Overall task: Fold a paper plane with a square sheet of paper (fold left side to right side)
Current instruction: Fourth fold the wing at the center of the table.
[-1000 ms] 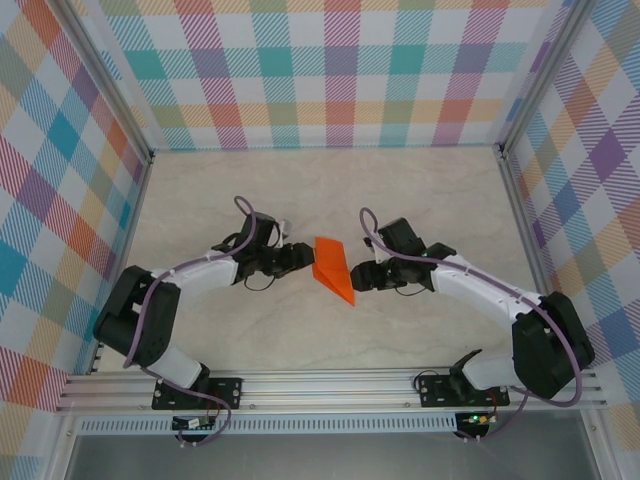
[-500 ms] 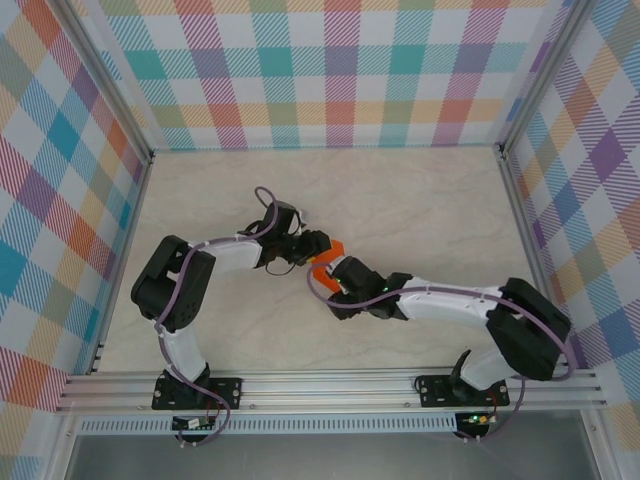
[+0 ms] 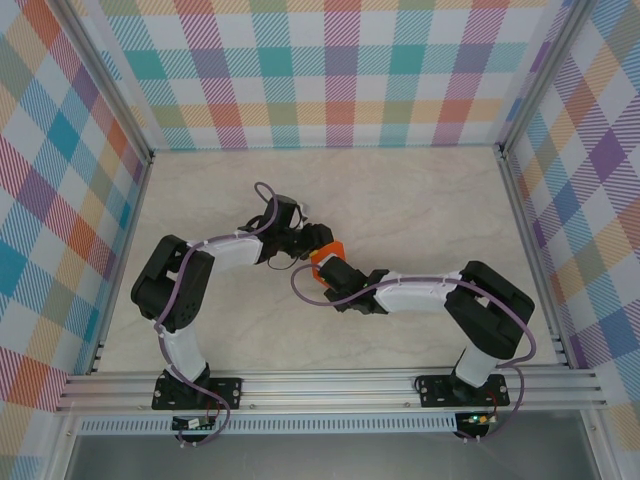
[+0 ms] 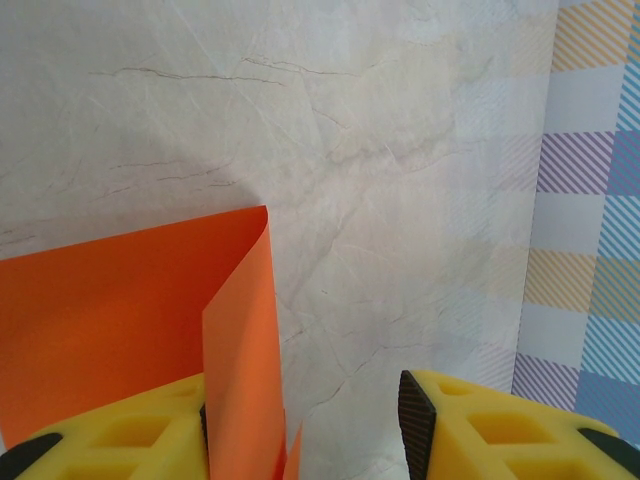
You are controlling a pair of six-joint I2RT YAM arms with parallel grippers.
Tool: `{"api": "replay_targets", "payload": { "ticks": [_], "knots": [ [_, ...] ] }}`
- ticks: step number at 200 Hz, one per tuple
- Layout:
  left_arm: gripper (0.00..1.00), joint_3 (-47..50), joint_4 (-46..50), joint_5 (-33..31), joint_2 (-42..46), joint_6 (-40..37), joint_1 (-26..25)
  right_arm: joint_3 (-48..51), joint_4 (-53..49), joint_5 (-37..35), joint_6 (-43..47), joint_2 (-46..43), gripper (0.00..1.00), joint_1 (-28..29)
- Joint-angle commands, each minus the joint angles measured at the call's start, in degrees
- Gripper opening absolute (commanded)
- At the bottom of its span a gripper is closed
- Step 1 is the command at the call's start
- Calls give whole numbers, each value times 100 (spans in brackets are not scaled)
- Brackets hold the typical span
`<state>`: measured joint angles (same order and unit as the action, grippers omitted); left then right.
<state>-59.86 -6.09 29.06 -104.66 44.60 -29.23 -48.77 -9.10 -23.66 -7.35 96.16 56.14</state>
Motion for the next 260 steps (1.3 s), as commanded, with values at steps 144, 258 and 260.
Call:
{"api": "replay_targets", "payload": {
  "ticks": [144,258,260],
  "knots": [
    [79,265,1391,-408,1767,-663,821,-18,-72,442,-425,84,18,-175],
    [74,1698,609,-68,2062,-362,597,425,66,1760,-629,-391,17,-758],
    [74,1710,582,-63,2048,-344,579,418,62,1766,-627,-388,17,-761]
  ]
}}
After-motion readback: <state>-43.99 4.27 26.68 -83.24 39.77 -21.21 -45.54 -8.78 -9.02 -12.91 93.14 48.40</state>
